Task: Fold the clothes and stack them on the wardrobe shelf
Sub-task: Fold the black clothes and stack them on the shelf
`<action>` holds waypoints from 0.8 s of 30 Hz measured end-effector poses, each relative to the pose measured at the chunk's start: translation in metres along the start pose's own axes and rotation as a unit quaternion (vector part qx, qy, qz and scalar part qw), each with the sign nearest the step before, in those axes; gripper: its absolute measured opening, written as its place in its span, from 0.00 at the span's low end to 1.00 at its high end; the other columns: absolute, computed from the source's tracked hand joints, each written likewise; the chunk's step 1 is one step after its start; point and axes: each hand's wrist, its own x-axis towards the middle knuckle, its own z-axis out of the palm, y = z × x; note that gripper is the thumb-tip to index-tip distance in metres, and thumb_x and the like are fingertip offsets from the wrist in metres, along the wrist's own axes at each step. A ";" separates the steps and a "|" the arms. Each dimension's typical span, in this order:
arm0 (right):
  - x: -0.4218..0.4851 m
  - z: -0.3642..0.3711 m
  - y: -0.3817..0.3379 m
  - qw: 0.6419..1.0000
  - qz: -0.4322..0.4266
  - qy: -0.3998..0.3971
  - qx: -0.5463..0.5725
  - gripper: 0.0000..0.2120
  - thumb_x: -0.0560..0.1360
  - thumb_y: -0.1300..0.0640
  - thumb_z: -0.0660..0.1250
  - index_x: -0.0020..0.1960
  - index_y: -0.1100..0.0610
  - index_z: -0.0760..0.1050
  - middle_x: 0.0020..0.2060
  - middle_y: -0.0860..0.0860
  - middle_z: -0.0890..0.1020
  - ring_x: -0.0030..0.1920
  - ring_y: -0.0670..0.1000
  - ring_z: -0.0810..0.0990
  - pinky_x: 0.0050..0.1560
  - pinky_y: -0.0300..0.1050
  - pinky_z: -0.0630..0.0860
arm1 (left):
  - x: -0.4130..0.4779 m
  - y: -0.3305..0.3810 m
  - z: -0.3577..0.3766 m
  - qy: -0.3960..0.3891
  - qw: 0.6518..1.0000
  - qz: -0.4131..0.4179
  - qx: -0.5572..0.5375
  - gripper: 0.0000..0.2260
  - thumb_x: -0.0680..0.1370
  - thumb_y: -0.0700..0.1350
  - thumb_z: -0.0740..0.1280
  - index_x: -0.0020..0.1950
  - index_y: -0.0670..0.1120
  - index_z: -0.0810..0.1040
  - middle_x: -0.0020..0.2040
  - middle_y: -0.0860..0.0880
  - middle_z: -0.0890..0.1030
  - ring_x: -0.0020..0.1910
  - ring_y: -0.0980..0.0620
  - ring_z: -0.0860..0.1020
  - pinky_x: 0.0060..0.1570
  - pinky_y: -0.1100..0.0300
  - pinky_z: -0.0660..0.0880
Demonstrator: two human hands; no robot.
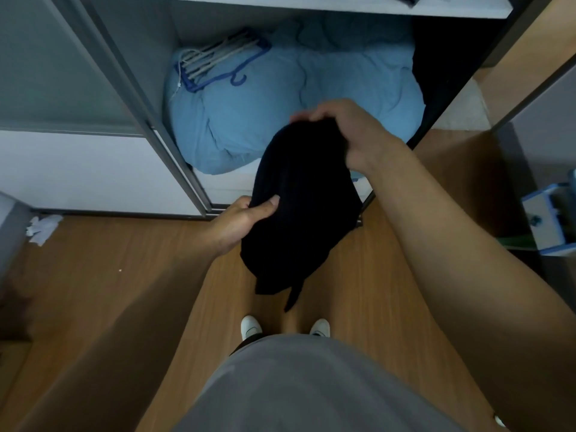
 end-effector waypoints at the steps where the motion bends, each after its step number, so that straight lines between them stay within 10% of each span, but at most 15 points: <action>1: 0.004 -0.004 0.000 0.997 -0.022 0.025 0.066 0.07 0.76 0.60 0.65 0.48 0.61 0.80 0.37 0.55 0.79 0.34 0.51 0.79 0.35 0.41 0.78 | 0.000 0.000 0.001 0.017 0.999 0.002 -0.027 0.27 0.73 0.61 0.70 0.63 0.43 0.80 0.56 0.46 0.85 0.58 0.47 0.82 0.63 0.55 0.74; 5: 0.020 -0.027 0.035 0.992 -0.029 0.121 -0.005 0.13 0.79 0.44 0.64 0.54 0.53 0.76 0.45 0.51 0.81 0.43 0.48 0.80 0.46 0.42 0.77 | 0.003 0.003 0.002 0.081 0.989 0.028 -0.121 0.18 0.77 0.57 0.70 0.60 0.46 0.81 0.57 0.46 0.85 0.56 0.50 0.83 0.54 0.61 0.79; 10: 0.015 -0.031 0.131 0.981 0.163 0.037 -0.099 0.49 0.62 0.20 0.61 0.72 0.51 0.71 0.66 0.53 0.78 0.64 0.55 0.78 0.70 0.59 0.68 | 0.006 0.014 0.008 0.136 0.974 0.062 -0.170 0.21 0.78 0.54 0.69 0.65 0.42 0.78 0.58 0.45 0.84 0.58 0.48 0.83 0.56 0.58 0.79; 15: 0.013 -0.023 0.168 0.993 0.069 -0.049 0.080 0.25 0.71 0.31 0.68 0.60 0.44 0.82 0.61 0.48 0.83 0.62 0.48 0.80 0.67 0.48 0.71 | 0.007 0.014 0.009 0.135 0.986 0.084 -0.052 0.12 0.79 0.55 0.67 0.52 0.47 0.84 0.49 0.48 0.87 0.52 0.50 0.85 0.47 0.62 0.80; 18: 0.004 -0.025 0.158 0.997 -0.040 0.058 -0.035 0.13 0.76 0.42 0.68 0.40 0.47 0.85 0.41 0.49 0.87 0.44 0.47 0.85 0.47 0.42 0.77 | 0.009 0.011 0.007 0.151 0.985 0.077 -0.016 0.13 0.79 0.56 0.67 0.53 0.48 0.83 0.47 0.51 0.87 0.49 0.52 0.85 0.45 0.63 0.80; 20: 0.000 -0.034 0.145 0.976 -0.098 0.110 -0.158 0.22 0.79 0.44 0.65 0.27 0.47 0.77 0.28 0.47 0.79 0.31 0.44 0.78 0.33 0.39 0.70 | 0.010 0.010 0.001 0.163 0.985 0.061 0.008 0.14 0.79 0.58 0.67 0.54 0.48 0.82 0.48 0.52 0.87 0.49 0.53 0.85 0.47 0.62 0.80; 24: -0.003 -0.052 0.107 0.971 -0.114 0.170 -0.122 0.13 0.80 0.50 0.66 0.40 0.53 0.80 0.38 0.50 0.85 0.43 0.49 0.84 0.47 0.42 0.78 | 0.009 0.014 -0.016 0.147 0.989 0.025 0.019 0.10 0.79 0.55 0.68 0.54 0.51 0.82 0.49 0.53 0.87 0.50 0.54 0.85 0.51 0.61 0.79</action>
